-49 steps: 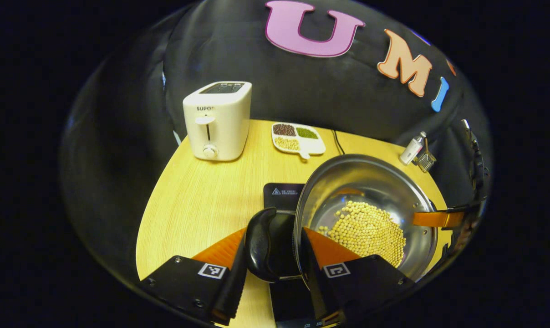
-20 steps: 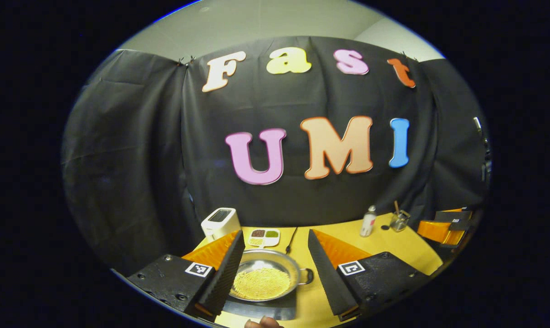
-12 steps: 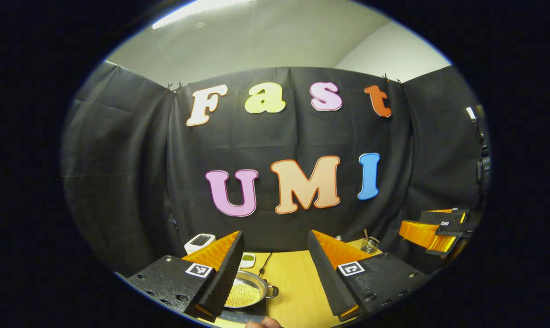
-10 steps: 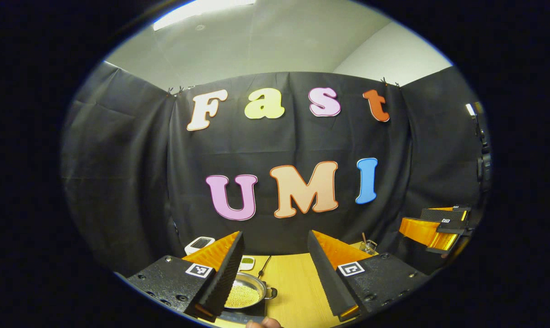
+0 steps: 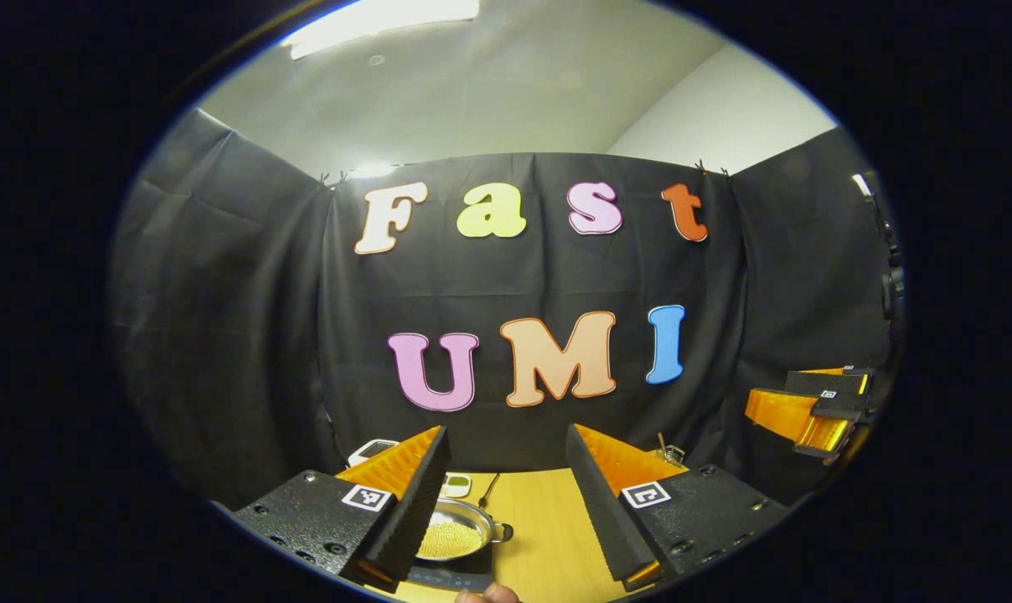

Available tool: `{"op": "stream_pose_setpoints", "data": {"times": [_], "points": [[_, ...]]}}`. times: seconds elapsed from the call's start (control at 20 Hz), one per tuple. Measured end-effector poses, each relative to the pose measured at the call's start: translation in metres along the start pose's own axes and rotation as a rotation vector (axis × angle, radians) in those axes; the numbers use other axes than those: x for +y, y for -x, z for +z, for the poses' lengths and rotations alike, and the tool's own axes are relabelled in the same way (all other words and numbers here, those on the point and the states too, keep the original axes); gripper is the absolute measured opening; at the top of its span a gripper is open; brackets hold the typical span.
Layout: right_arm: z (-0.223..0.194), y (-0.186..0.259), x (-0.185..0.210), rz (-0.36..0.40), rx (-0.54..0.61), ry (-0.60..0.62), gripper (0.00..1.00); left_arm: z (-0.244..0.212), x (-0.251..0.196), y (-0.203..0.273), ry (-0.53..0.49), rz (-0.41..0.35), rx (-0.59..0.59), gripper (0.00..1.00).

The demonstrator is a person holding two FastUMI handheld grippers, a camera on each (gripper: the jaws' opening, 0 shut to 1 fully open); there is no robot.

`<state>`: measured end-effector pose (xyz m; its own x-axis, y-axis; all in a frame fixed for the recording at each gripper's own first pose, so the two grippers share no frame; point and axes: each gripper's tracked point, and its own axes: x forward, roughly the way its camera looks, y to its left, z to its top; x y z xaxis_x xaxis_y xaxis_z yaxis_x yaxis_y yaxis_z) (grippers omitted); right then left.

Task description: First push the handle of the pot to place it horizontally, then grasp the pot with both hands and set it on the induction cooktop.

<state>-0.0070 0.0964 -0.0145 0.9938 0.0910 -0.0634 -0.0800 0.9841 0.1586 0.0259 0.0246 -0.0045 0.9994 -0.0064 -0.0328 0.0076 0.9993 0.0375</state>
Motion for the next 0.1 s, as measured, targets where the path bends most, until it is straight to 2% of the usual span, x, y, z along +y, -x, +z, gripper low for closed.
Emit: {"op": "stream_pose_setpoints", "data": {"times": [0.1], "points": [[-0.0023, 0.0071, 0.0042, -0.004, 0.012, 0.000, 0.97, -0.0043, 0.0074, 0.0079, 0.017, 0.007, 0.014, 0.84]]}}
